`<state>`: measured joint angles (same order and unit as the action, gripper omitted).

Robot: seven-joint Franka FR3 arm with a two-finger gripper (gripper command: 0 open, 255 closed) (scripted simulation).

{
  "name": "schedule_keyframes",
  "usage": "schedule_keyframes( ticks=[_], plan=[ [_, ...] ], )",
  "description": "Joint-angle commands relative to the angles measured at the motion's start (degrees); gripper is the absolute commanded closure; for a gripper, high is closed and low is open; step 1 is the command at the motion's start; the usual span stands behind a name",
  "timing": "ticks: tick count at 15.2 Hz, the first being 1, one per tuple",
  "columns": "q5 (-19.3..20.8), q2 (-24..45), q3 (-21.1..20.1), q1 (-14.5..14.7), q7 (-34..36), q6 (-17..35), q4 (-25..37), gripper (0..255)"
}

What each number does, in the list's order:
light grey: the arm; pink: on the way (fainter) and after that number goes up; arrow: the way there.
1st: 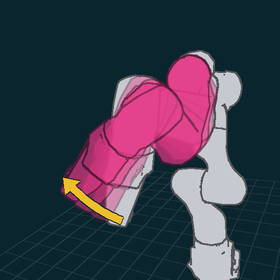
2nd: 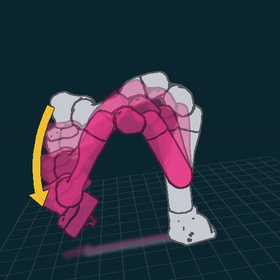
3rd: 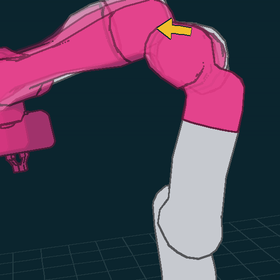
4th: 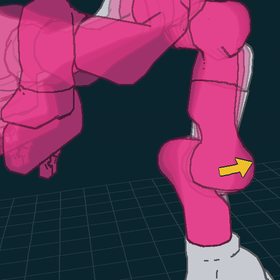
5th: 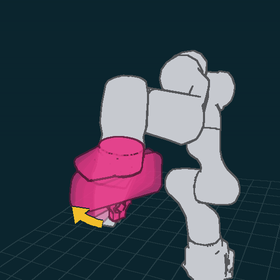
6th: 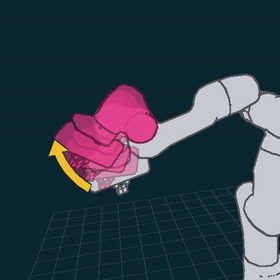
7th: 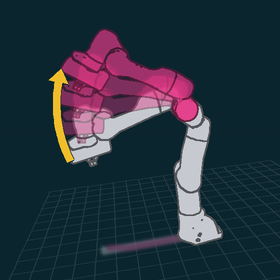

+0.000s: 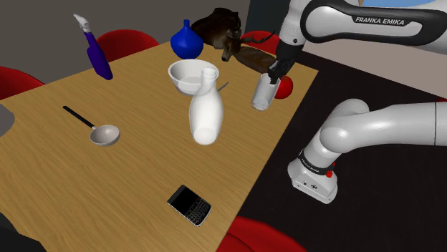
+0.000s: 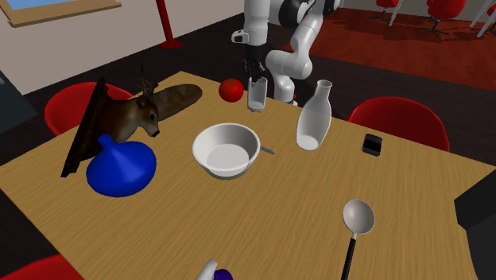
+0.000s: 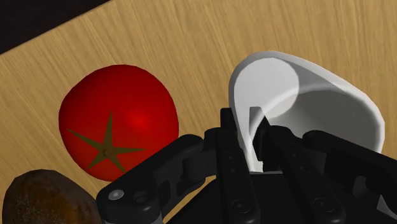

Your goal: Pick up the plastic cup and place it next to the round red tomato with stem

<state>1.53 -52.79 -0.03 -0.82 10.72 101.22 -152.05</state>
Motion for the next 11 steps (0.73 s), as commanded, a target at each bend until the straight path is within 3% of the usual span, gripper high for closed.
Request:
schedule_keyframes(
  ticks=[1, 8, 9, 11],
  plan=[
    [0.0, -0.1, -0.1, 0.0, 0.1, 1.0, -1.0, 255],
    [0.0, -0.1, -0.1, 0.0, 0.1, 1.0, -1.0, 255],
    [0.0, -0.1, -0.1, 0.0, 0.1, 1.0, -1.0, 0],
    [0.0, 0.0, -0.1, 0.0, 0.1, 1.0, -1.0, 0]
  ],
)
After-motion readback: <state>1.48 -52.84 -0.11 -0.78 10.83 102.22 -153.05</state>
